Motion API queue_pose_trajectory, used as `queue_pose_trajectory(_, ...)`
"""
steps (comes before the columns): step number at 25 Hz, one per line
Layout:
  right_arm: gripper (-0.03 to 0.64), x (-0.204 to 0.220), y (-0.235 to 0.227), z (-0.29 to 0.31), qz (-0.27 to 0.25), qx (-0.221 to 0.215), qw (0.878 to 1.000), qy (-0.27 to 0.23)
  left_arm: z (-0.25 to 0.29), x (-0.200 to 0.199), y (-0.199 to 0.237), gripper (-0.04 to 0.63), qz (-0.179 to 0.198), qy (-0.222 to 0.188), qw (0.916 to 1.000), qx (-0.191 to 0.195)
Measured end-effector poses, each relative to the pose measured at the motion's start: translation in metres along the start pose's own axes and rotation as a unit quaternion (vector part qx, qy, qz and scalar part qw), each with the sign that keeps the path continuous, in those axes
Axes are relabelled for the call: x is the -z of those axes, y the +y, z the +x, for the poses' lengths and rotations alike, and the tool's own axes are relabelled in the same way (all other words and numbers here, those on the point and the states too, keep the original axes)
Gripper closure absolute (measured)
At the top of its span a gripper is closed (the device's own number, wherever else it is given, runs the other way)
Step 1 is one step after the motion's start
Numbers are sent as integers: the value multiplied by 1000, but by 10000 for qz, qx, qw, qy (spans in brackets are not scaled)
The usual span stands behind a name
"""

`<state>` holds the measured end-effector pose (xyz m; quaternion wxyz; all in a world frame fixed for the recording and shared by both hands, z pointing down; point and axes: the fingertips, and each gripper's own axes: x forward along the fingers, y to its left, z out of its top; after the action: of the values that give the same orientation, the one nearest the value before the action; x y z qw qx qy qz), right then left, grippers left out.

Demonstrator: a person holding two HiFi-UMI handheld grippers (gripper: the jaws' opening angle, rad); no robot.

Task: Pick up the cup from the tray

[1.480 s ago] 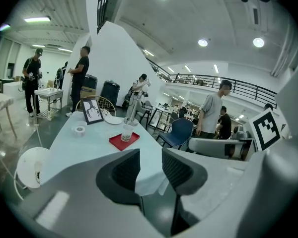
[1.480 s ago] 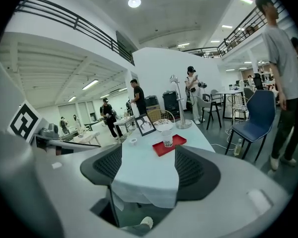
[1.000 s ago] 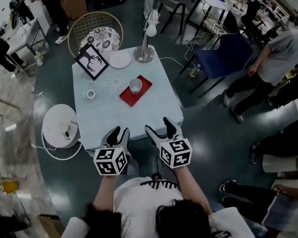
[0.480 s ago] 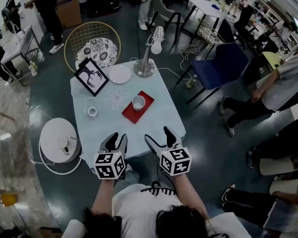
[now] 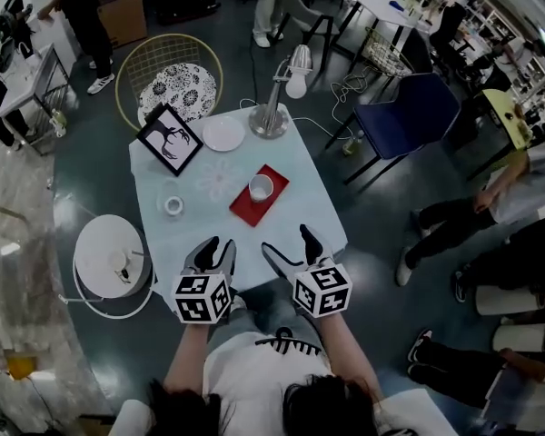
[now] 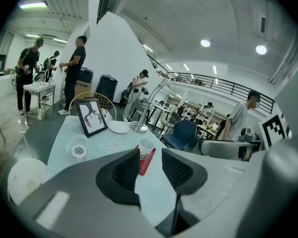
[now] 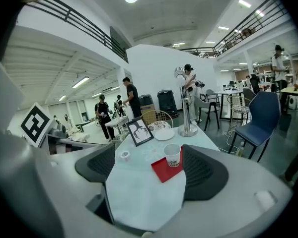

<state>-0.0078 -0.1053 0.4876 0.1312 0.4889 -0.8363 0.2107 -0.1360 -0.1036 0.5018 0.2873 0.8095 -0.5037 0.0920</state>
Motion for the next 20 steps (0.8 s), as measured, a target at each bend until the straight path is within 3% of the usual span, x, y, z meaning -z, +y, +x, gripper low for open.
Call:
queue_pose_trajectory(4, 184, -8, -2, 9, -168, -18, 9999, 5, 7, -3, 3, 350, 55, 73, 10000, 16)
queue_pose_trajectory(8, 170, -24, 3, 22, -717, -162, 9973, -41, 14, -6, 5, 350, 136, 174, 9997, 89)
queue_pose_trajectory(14, 163, -32, 2, 59, -876, -381, 9954, 41, 27, -13, 15, 350, 183, 243, 9995, -14)
queue_pose_trajectory(20, 149, -31, -13, 101, -1219, -583, 9901, 372, 50, -20, 31, 350, -5, 313, 9992, -237)
